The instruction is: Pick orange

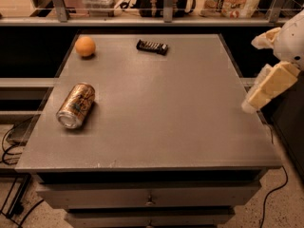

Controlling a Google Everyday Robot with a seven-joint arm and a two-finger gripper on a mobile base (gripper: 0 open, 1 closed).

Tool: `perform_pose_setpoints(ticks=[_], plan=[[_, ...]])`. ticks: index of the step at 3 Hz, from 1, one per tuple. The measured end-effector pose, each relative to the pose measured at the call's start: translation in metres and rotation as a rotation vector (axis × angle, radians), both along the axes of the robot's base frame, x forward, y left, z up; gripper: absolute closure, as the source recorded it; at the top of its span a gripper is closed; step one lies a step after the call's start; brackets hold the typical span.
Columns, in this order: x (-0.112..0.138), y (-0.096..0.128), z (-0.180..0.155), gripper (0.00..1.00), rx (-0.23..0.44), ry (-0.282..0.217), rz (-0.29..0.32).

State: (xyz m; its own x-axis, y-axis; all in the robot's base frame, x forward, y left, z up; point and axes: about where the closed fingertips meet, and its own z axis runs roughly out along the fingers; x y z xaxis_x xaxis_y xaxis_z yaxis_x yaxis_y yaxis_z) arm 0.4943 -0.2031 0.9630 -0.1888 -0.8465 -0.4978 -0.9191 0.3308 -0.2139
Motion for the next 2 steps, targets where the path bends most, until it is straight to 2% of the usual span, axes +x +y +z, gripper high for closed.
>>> perform_pose_setpoints(ticks=[1, 2], plan=[[0.042, 0.035, 0.002, 0.0, 0.209, -0.031, 0.006], [0.078, 0.093, 0.005, 0.0, 0.329, -0.04, 0.042]])
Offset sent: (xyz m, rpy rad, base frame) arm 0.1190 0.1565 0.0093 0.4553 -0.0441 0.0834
